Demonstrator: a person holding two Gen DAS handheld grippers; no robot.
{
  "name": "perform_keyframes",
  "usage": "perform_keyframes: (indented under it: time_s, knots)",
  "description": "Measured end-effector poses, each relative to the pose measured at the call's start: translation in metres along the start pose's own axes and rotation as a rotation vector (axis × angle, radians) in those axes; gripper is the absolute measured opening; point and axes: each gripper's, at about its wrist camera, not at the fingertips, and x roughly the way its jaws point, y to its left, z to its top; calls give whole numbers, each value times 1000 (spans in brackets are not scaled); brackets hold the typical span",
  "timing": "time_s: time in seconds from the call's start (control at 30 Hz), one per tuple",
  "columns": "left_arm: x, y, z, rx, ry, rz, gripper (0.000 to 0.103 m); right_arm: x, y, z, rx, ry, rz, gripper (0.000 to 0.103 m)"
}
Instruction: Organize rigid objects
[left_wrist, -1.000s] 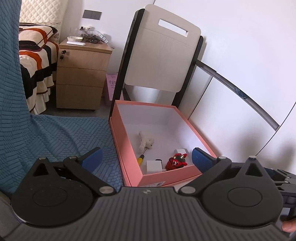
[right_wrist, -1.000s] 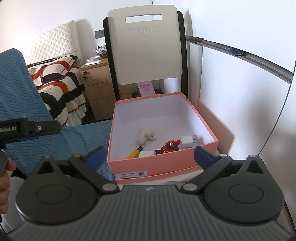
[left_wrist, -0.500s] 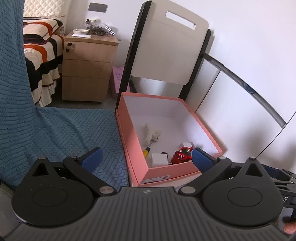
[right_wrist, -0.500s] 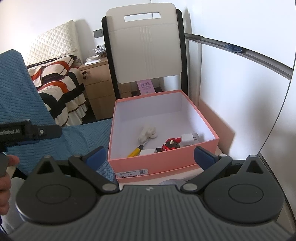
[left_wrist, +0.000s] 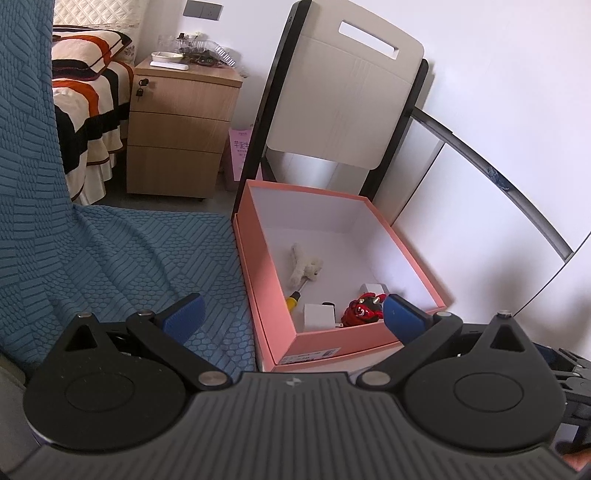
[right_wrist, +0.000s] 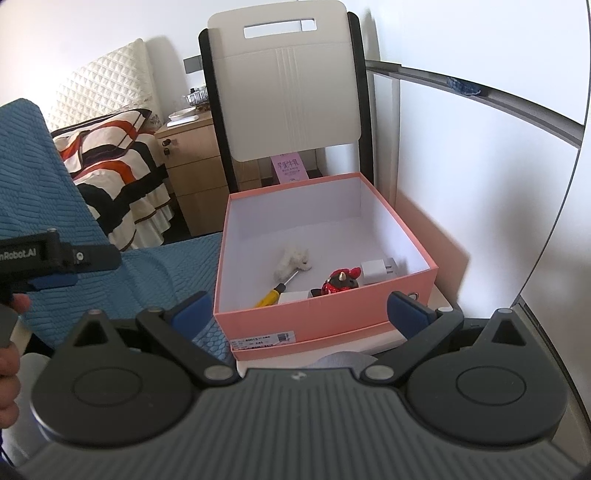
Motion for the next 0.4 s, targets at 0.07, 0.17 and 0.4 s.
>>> perform_keyframes:
  time_s: [0.07,0.17,0.4]
  knots:
    - [0,0,0,0,0,-2,103,0,0,0,0,1,-1,103]
    - [0,-1,1,3,1,0,103,1,0,0,-3,3,-2,103]
    - [1,-1,0,8,1,5,103,3,-1,-1,-2,8,-2,103]
